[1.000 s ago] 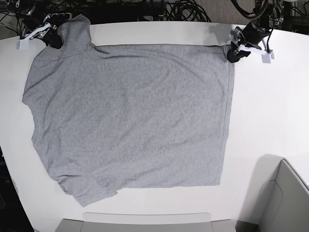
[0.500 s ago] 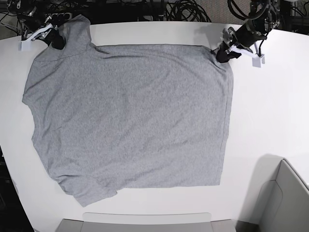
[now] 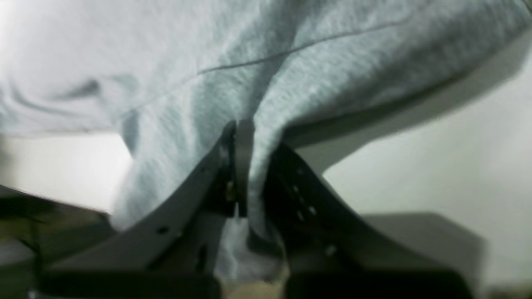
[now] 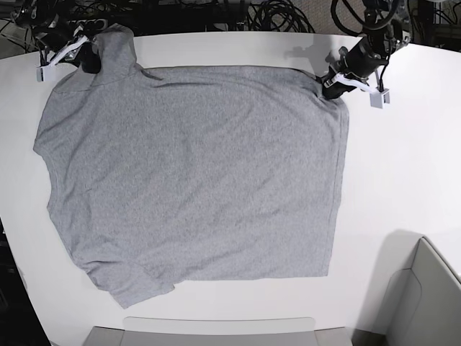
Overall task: Fold the T-shirt properly
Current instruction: 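Lift the shoulder corners with both grippers and pull them across toward the hem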
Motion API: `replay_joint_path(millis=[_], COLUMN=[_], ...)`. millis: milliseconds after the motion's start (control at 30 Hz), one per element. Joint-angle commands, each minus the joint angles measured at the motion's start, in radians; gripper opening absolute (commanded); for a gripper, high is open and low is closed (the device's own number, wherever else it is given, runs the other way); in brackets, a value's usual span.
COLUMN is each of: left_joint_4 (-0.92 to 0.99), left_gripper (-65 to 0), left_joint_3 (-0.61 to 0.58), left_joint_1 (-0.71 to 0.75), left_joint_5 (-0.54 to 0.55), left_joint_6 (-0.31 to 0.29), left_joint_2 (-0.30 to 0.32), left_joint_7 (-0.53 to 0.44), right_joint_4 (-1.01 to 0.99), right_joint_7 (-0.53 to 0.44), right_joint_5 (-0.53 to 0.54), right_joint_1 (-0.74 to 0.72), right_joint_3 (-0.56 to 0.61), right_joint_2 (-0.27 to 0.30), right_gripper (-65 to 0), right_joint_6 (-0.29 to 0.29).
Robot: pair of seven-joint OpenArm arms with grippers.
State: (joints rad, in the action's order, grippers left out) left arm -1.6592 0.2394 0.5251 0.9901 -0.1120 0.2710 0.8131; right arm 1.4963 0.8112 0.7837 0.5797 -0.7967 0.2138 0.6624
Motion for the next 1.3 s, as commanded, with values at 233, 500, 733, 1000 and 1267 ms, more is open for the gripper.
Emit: replay_joint_path(millis=[233,500,733,1000,1267], left_joint_4=[-0.089,-0.105,-0.207,-0.207,-0.204], left_gripper=[-65.0,-65.0,-65.0,-65.0,-65.0], left_joint_3=[0.133,0.154,0.191,0.188,0.185], left_joint_1=[0.069,0.068,0.063,0.002,-0.191], left_joint_5=[-0.040,-0.037,-0.038,-0.043,-0.046], left_joint_6=[0.028,0.028,0.034,0.036,0.134], left_joint_2=[0.009,0.012,0.011,0.011,0.007], left_joint_7=[0.027,0.028,0.030,0.064,0.191], right_joint_4=[0.103,0.175,0.238,0.269,0.266], right_joint_7=[0.038,0.040,0.041,0.060,0.113], right_joint_5=[-0.036,-0.036,-0.045,-0.189,-0.281], right_joint_1=[0.047,0.044,0.000,-0.117,-0.258], right_joint_3=[-0.091,-0.142,-0.138,-0.117,-0.076], right_joint_2=[-0.001,0.002,0.005,0.005,0.034], right_gripper=[-65.0,-65.0,-65.0,-65.0,-65.0], right_joint_6=[-0.025,-0.025,-0.028,-0.071,-0.074])
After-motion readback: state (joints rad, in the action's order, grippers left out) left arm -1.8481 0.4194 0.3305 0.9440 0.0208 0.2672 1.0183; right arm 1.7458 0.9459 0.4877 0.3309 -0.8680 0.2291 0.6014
